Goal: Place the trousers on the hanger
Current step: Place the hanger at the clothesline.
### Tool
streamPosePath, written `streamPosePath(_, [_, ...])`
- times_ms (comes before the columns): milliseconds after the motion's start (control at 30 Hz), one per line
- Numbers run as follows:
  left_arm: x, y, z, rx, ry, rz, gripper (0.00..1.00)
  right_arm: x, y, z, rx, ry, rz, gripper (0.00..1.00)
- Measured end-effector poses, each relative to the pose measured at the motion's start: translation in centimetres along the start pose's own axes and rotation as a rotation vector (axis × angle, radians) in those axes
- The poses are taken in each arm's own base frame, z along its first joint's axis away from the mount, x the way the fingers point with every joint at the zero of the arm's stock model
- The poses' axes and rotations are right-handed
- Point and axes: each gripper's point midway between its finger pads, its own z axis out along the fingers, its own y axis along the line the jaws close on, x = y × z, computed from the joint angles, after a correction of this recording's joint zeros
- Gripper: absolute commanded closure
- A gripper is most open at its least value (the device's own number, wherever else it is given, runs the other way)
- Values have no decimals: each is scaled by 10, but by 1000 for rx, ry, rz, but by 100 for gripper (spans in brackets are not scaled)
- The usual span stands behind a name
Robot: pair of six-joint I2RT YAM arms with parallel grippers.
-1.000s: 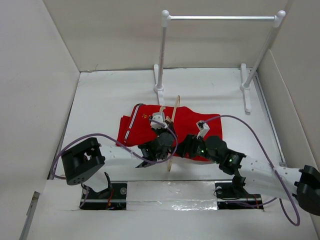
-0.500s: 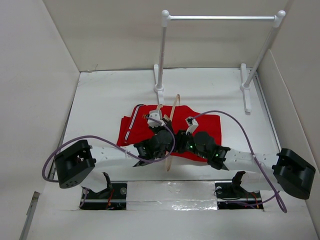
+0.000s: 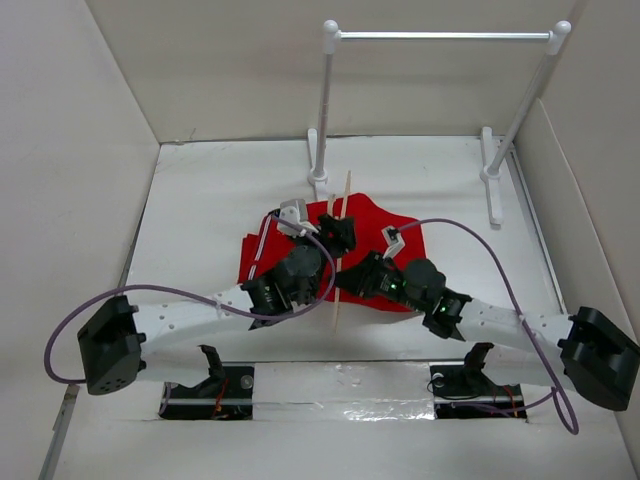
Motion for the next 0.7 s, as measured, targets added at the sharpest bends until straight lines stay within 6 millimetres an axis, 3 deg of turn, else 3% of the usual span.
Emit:
streamPosePath(67, [-25, -24, -1, 51, -26, -41, 32, -7, 12, -5, -35, -12, 24, 100])
streamPosePath(167, [-59, -51, -7, 118, -58, -79, 25, -24, 30, -15, -95, -43, 61, 100])
streamPosePath(300, [-98, -69, -16, 184, -94, -87, 23, -47, 47, -27, -165, -78, 112, 100])
streamPosePath(433, [-132, -60, -26, 194, -142, -89, 24, -69, 52, -33, -208, -101, 156, 100])
streamPosePath(567, [-167, -39, -41, 197, -211, -124, 26, -96, 55, -39, -226, -135, 188, 100])
streamPosePath(633, [-175, -26, -47, 186, -234, -131, 28, -118, 63, -44, -250, -159, 191, 100])
streamPosePath(700, [-169, -12, -49, 170, -231, -123, 28, -140, 74, -50, -277, -188, 178, 100])
